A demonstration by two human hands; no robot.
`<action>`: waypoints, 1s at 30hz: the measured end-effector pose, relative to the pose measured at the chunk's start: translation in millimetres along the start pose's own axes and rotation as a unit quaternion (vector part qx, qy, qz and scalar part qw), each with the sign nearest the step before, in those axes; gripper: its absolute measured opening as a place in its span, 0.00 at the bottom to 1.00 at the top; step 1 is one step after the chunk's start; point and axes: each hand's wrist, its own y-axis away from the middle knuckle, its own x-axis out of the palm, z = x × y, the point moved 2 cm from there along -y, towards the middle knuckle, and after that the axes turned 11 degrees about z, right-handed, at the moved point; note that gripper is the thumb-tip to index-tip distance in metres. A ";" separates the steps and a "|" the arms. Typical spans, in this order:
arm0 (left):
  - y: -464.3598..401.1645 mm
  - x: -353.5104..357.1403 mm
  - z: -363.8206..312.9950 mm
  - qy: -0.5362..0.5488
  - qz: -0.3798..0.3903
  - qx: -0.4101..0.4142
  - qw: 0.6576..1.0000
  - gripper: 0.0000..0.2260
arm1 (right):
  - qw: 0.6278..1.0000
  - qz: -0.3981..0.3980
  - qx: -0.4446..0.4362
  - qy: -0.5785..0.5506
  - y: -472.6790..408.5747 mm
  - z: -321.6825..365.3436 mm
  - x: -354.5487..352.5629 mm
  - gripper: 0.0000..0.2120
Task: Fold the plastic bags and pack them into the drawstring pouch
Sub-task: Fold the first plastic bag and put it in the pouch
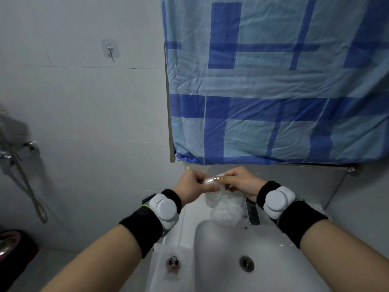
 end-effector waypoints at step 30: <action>-3.3 4.8 7.7 0.072 0.020 0.005 0.997 0.17 | 0.990 -0.034 0.021 -0.132 -0.6 -15.1 1.6 0.14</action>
